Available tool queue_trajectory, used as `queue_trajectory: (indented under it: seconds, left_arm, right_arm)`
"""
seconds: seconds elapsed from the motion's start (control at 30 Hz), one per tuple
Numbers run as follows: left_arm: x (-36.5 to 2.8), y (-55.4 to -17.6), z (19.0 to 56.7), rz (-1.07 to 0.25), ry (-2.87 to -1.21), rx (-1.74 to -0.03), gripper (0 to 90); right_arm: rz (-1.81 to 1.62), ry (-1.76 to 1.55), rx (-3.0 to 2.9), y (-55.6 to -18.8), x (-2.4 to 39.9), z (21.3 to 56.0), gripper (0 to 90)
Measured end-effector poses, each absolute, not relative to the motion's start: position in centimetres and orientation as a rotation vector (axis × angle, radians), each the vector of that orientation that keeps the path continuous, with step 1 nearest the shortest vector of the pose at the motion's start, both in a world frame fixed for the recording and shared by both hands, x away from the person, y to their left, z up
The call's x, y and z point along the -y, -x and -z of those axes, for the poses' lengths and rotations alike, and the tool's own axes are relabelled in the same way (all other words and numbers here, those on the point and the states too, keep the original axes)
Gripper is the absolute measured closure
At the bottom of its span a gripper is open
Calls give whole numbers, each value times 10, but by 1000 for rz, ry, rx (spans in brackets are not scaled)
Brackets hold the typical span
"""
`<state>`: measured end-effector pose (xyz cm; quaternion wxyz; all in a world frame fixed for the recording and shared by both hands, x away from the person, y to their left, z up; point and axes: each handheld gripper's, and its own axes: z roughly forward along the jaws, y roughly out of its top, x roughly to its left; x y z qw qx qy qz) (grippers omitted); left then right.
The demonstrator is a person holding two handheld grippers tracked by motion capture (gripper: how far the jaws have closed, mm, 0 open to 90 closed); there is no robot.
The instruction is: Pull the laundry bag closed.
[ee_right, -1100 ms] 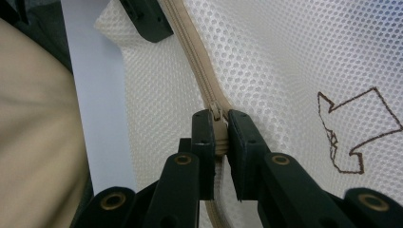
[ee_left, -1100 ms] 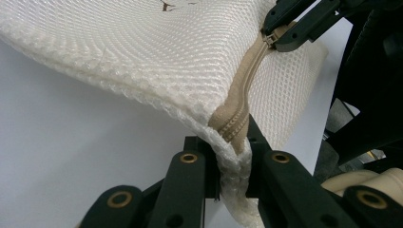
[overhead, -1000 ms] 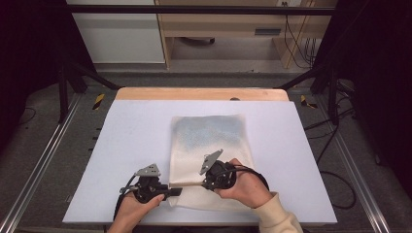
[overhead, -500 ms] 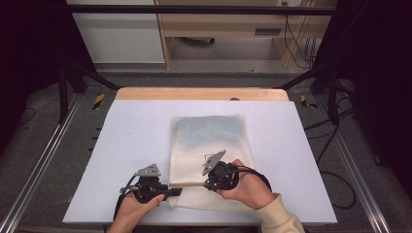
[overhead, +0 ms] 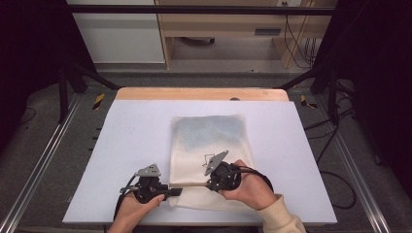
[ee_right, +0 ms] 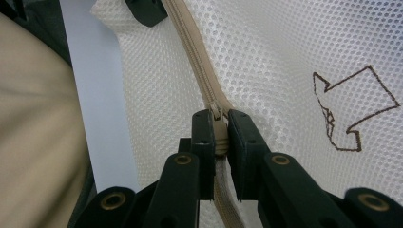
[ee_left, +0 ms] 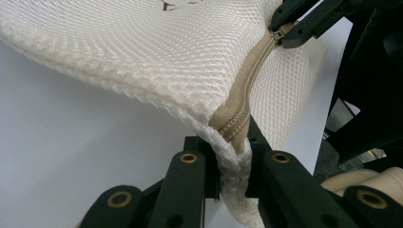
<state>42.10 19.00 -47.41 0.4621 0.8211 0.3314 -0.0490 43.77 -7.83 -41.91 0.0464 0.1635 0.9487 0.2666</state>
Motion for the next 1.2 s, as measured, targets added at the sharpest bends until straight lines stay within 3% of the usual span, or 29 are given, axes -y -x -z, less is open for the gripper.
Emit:
queue_trajectory:
  seconds: [1.2]
  left_arm:
    - [-191, -421, 474, 117, -2015, -820, 824]
  right_arm:
    - [-819, -561, -2874, -435, 98, 420, 818]
